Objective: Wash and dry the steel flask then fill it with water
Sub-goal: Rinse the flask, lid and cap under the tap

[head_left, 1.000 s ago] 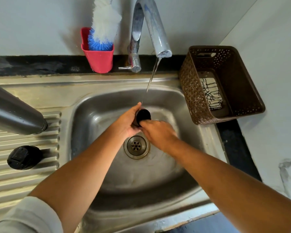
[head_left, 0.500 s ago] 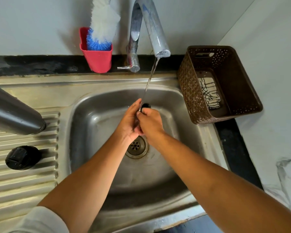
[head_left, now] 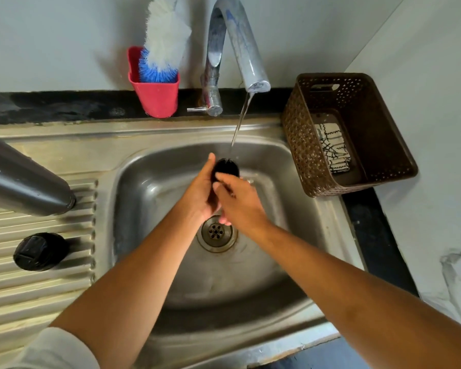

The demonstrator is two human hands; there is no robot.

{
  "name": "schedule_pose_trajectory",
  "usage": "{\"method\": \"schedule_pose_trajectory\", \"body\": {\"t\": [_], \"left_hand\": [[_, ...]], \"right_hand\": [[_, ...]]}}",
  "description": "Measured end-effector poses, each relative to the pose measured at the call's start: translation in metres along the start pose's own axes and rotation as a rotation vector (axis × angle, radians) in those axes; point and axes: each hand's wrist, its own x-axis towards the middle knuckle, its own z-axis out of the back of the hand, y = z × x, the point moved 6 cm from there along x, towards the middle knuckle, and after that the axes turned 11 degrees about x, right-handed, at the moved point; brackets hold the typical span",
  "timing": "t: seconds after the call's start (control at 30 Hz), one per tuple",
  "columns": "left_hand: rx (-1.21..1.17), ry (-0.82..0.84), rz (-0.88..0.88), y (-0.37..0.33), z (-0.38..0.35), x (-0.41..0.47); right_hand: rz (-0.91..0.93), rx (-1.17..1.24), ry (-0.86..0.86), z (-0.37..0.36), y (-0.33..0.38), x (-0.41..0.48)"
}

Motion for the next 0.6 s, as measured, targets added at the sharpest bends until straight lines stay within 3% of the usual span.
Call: {"method": "schedule_pose_trajectory", "body": {"t": [0.07,0.13,0.27,0.37,0.47,0.6], "left_hand": [[0.037,-0.131,0.021,-0.004,0.015,-0.008],[0.159,-0.215,0.064,0.0,0.02,-0.016],[0.395,-0.199,0.137,0.009,0.004,-0.026],[0.45,-0.161,0.084,0.003,-0.004,-0.028],[0.473,-0.245,-0.057,-0.015,-0.002,-0.026],[0.51,-0.314,-0.245,-0.031,-0.006,-0.022]], "right_hand": [[0.243,-0.477,0.07,0.019,0.005,0.001],[0.378,-0.784,0.066,0.032,0.014,0.012],[0.471,-1.137,0.216,0.033,0.035,0.039],[0.576,-1.349,0.321,0.023,0.042,0.05],[0.377,-1.13,0.194,0.033,0.031,0.056],[-0.185,-0.192,-0.125,0.023,-0.032,0.043]]}}
